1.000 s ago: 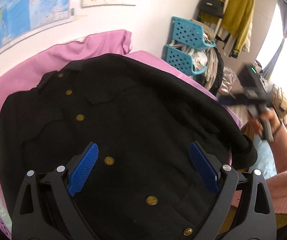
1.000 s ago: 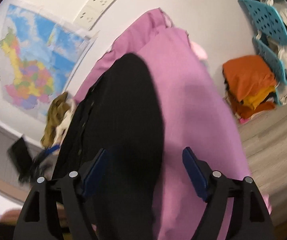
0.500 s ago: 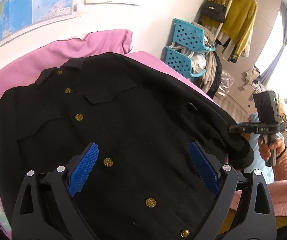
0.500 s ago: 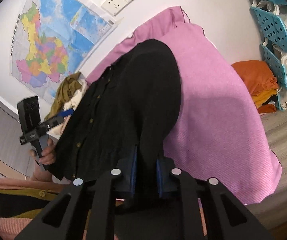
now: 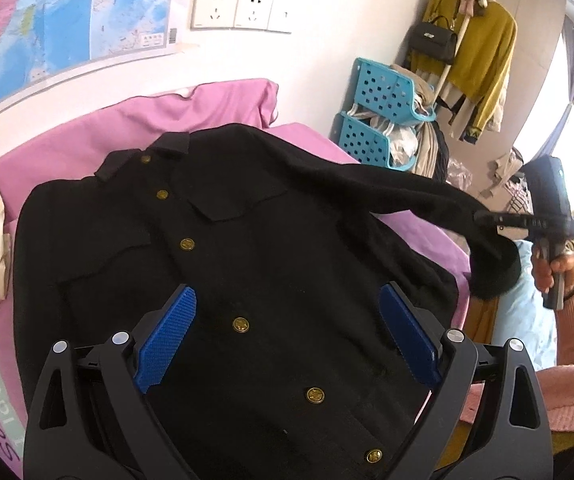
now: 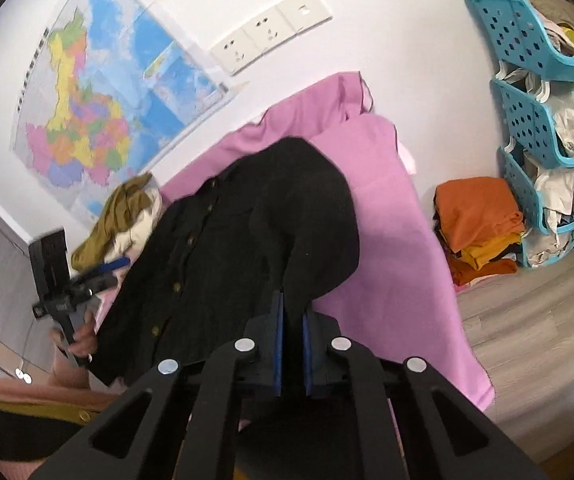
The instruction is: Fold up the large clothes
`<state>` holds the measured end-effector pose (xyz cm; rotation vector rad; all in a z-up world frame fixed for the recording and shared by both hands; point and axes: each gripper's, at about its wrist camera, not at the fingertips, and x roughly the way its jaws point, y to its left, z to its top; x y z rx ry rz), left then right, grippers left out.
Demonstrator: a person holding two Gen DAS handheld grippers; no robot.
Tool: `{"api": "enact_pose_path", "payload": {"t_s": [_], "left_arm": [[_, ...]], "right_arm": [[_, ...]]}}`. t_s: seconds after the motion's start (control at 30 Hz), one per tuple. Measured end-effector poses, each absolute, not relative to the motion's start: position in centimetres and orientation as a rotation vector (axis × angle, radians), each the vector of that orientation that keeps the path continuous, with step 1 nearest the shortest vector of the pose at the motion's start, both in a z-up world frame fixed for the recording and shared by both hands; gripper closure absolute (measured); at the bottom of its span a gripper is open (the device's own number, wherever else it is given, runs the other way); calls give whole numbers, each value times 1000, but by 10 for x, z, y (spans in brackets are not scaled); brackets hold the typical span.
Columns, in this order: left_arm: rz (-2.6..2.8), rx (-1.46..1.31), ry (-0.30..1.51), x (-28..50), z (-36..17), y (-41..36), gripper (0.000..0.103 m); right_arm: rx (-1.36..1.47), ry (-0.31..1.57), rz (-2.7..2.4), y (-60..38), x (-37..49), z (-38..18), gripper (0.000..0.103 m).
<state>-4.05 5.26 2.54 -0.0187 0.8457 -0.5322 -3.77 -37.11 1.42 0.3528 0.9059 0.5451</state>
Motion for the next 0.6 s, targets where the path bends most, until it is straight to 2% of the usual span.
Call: {"api": "enact_pose_path", "payload": {"t_s": [0.13, 0.27, 0.43, 0.6], "left_arm": [[-523, -21, 841, -38, 26, 58, 11], [-507, -33, 829, -37, 30, 69, 11], [-473, -53, 797, -36, 39, 90, 10], [-423, -78, 764, -37, 46, 118, 9]], "right_arm": [[407, 880, 516, -378, -21, 27, 95], [342, 859, 554, -356, -3, 61, 95], [123, 856, 644, -278, 17, 117, 94], [-58, 903, 787, -177, 40, 126, 89]]}}
